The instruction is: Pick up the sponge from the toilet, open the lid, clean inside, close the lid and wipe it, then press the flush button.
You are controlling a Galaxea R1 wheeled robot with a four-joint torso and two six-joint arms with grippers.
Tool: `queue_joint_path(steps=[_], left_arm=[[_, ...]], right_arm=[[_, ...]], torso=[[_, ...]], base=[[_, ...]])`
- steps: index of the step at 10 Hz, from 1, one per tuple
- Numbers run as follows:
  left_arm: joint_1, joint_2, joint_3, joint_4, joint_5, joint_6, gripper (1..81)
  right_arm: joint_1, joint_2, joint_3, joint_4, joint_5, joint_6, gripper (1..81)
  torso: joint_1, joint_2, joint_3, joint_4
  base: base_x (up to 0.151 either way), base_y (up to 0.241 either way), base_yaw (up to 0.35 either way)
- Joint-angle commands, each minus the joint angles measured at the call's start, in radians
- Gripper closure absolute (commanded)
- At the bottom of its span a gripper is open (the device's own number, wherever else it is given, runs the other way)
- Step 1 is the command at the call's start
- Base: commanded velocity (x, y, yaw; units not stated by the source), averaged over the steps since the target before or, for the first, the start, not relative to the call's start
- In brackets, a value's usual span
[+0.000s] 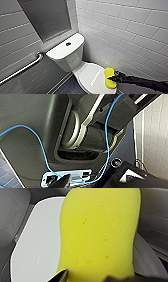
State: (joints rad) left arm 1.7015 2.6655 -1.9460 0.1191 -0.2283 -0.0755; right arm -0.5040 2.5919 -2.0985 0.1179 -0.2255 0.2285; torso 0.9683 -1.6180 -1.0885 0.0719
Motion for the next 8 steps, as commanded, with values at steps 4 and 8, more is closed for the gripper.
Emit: queue_joint_path(steps=[4,8], left_arm=[[0.047,-0.027,0.013,-0.003,0.081,0.002,1.0],[0.048,-0.027,0.015,-0.003,0.083,0.0,1.0]], right_arm=[[0.109,0.179,-0.257,-0.064,-0.055,-0.006,1.0],[0.095,0.188,-0.222,-0.067,-0.048,-0.006,1.0]], torso=[[0.0,0.0,0.0,0.0],[-0.002,-0.002,0.002,0.0]], base=[[0.0,0.0,0.0],[0.0,0.0,0.0]])
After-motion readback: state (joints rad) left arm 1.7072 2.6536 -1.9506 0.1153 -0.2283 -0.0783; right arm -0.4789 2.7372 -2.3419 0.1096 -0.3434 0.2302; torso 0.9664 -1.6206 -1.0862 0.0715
